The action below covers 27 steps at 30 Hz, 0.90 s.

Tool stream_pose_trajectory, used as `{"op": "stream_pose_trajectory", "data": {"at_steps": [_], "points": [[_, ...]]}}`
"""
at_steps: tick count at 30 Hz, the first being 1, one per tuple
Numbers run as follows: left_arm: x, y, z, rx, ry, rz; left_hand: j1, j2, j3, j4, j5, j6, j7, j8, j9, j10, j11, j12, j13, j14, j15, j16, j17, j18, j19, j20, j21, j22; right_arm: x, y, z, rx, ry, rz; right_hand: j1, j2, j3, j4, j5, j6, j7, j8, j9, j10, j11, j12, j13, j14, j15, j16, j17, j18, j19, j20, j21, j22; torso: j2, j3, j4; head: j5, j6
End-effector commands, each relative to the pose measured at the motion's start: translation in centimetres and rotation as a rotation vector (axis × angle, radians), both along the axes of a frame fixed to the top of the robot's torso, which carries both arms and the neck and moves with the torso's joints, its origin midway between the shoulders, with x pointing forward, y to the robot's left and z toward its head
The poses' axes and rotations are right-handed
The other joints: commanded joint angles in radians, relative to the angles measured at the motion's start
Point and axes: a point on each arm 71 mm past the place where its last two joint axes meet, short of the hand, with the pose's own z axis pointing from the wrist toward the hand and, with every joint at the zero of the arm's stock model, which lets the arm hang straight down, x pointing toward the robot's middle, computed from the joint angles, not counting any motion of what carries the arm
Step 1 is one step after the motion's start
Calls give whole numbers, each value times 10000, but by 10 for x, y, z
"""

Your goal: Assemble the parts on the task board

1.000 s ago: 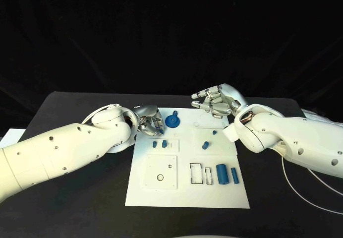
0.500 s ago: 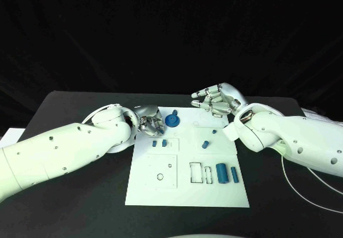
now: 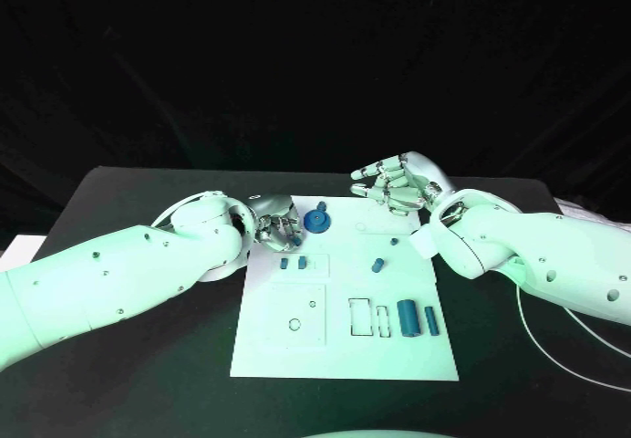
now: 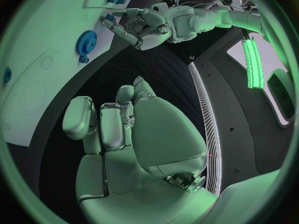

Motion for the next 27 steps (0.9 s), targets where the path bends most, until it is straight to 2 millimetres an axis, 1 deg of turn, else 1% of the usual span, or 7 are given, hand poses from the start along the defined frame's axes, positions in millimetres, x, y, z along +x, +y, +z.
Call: {"op": "stream_pose_trajectory", "data": {"at_steps": [1, 8, 15, 21, 22, 24, 27], "points": [[-2, -3, -2, 333, 115, -152, -87, -50, -13, -47, 35, -65, -7, -27, -27, -92, -6, -54, -18, 331, 104, -41, -22, -74, 84, 45, -47, 642, -1, 2, -1, 8, 19, 202, -76, 22, -27, -26, 40, -78, 21, -26, -6, -71, 10, -19, -6, 265, -27, -44, -3, 91, -67, -3, -17, -8, 1, -5, 1, -2, -7], [-2, -2, -2, 332, 103, -148, -100, -67, -6, -53, 36, -96, -5, -18, -55, -151, 11, -90, -30, 324, 117, -50, -44, -65, 69, 56, -95, 617, -1, 2, -1, 7, 30, 208, -79, 19, -30, -25, 40, -78, 21, -26, -6, -78, 10, -33, -20, 264, -27, -50, -10, 92, -69, -3, -19, -12, -5, 0, 7, 16, -39], [-1, 0, -3, 327, 88, -87, -114, -94, 2, -65, 37, -172, 22, -24, -100, -201, 33, -119, -38, 317, 135, -57, -63, -65, 67, 72, -101, 619, -1, 1, -2, -1, 48, 175, -79, 19, -30, -25, 40, -78, 21, -26, -6, -78, 10, -33, -20, 264, -27, -50, -10, 92, -69, -3, -19, -12, -2, -2, 2, 9, -39], [0, 4, -3, 333, 57, 56, -171, -195, 39, -92, 42, -732, 95, -37, -343, -379, 104, -219, -71, 303, 195, -70, -120, -48, 46, 122, -198, 578, 0, -1, -3, -33, 91, 102, -73, 9, -34, -35, 48, -86, 19, -29, -8, -172, 9, -204, -168, 234, -28, -155, -146, 123, -160, -3, -102, -157, -2, -10, 11, -5, -22], [0, 5, -3, 333, 51, 81, -180, -208, 44, -93, 42, -824, 94, -35, -384, -415, 117, -238, -80, 302, 206, -70, -125, -43, 40, 131, -223, 565, 0, -2, -4, -40, 103, 95, -64, 9, -31, -41, 56, -94, 21, -33, -9, -250, 9, -332, -274, 211, -27, -224, -228, 143, -221, -3, -160, -253, -2, -10, 11, -5, -22], [1, 7, -3, 332, 33, 146, -191, -230, 48, -98, 41, -944, 93, -33, -445, -478, 139, -268, -96, 297, 219, -78, -147, -36, 30, 148, -267, 543, 0, -3, -4, -63, 134, 77, -45, 28, -16, -45, 70, -116, 23, -39, -11, -696, 10, -1211, -1032, 139, -27, -451, -470, 194, -381, -2, -336, -516, -7, -10, 13, -3, -21], [2, 10, -3, 319, -2, 230, -199, -251, 50, -104, 41, -1024, 110, -25, -499, -565, 168, -308, -118, 293, 239, -84, -167, -24, 14, 165, -332, 508, 0, -4, -5, -110, 170, 47, -26, 27, -10, -40, 70, -133, 24, -38, -9, -770, 6, -1549, -1365, 101, -30, -660, -666, 228, -469, -7, -480, -702, -5, -9, 10, -4, -19]]}}
